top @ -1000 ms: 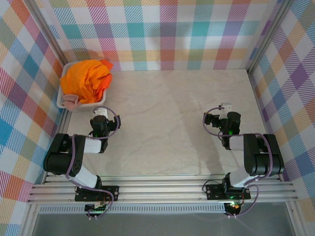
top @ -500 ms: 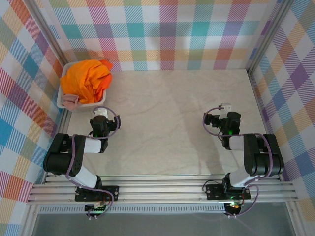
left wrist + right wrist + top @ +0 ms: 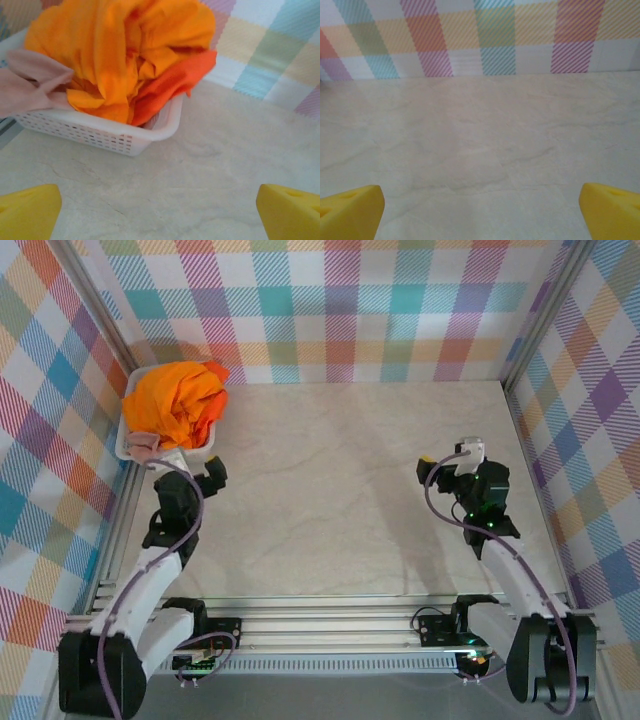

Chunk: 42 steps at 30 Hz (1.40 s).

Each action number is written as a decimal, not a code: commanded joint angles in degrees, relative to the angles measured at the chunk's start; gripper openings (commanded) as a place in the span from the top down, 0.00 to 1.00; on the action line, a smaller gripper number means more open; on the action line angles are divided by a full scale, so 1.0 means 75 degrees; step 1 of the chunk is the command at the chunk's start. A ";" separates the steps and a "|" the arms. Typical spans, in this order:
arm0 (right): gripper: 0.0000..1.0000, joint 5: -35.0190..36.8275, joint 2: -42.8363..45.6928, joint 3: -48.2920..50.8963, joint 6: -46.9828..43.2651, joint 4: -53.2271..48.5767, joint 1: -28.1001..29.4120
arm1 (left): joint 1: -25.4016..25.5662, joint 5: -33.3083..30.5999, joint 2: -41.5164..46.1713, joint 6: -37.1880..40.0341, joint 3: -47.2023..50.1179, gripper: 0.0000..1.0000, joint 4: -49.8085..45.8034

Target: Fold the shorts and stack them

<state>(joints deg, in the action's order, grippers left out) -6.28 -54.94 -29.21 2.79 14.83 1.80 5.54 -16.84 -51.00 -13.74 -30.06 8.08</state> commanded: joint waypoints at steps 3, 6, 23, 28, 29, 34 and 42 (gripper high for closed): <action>0.01 -0.0701 0.0262 -0.0773 0.0778 -0.1918 0.0171 | -0.0011 -0.0798 -0.0432 -0.0964 -0.2863 0.00 -0.3842; 0.01 -0.0896 0.0166 -0.1192 0.0967 -0.2424 0.0313 | -0.0137 -0.0932 -0.1847 -0.0675 -0.5110 0.00 -0.5264; 0.00 -0.1773 -0.0246 -0.1855 0.1222 -0.3130 0.0760 | -0.0927 -0.0658 -0.9025 0.1398 -1.3226 0.16 -0.8317; 0.01 -0.1937 -0.0134 -0.1789 0.1234 -0.3218 0.0790 | -0.1272 -0.0985 -0.9746 0.1633 -1.3821 0.21 -0.8495; 0.00 -0.1960 -0.0136 -0.1800 0.1228 -0.3259 0.0791 | -0.1330 -0.0963 -0.9812 0.1645 -1.3827 0.23 -0.8489; 0.00 -0.2021 -0.0120 -0.1853 0.1234 -0.3371 0.0802 | -0.1462 -0.0798 -1.0125 0.1669 -1.3826 0.41 -0.8461; 0.01 -0.2022 -0.0014 -0.1959 0.1283 -0.3559 0.0838 | -0.1476 -0.0574 -0.9790 0.1664 -1.3824 0.89 -0.8315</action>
<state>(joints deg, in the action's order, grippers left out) -20.12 -56.25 -41.58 11.64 -10.87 7.62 -5.06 -21.58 -126.50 -1.52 -132.22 -53.98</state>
